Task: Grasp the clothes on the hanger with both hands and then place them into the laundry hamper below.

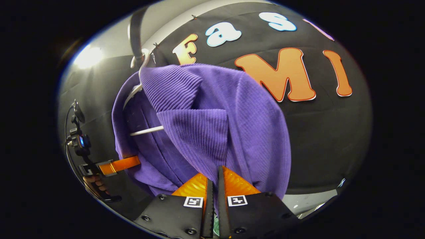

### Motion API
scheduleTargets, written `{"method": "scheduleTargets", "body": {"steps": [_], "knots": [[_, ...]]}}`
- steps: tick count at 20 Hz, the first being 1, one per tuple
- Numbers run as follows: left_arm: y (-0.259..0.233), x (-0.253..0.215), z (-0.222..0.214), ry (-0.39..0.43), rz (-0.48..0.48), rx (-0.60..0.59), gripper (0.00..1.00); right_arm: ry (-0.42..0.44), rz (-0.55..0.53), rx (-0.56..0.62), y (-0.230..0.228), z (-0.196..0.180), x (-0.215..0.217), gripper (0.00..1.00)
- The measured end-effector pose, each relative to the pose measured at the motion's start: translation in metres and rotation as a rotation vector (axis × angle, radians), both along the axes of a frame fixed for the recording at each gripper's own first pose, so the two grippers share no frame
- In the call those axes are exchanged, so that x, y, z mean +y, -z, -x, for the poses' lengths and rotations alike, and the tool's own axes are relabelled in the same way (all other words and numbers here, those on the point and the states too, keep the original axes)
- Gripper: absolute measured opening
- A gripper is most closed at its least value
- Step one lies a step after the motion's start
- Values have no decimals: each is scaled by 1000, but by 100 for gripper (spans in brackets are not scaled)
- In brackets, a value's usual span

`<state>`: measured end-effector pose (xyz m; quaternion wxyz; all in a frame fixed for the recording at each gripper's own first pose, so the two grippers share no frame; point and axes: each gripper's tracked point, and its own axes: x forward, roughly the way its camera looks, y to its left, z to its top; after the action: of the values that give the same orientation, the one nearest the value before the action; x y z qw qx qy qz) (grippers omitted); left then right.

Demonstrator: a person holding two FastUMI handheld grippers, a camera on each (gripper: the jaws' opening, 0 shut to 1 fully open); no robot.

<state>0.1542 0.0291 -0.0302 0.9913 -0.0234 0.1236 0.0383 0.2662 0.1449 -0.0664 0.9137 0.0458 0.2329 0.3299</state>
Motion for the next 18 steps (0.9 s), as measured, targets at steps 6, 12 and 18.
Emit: {"method": "scheduleTargets", "body": {"steps": [6, 12, 18], "knots": [[-26, -1, 25, 38, 33, -14, 1, 3, -174, 30, -44, -20, -23, 12], [-78, 19, 45, 10, 21, -90, 0, 4, -425, 48, -103, -38, -36, 10], [-145, 42, 50, 0, 39, -210, 0, -31, -568, 53, -158, -51, -51, 10]]}}
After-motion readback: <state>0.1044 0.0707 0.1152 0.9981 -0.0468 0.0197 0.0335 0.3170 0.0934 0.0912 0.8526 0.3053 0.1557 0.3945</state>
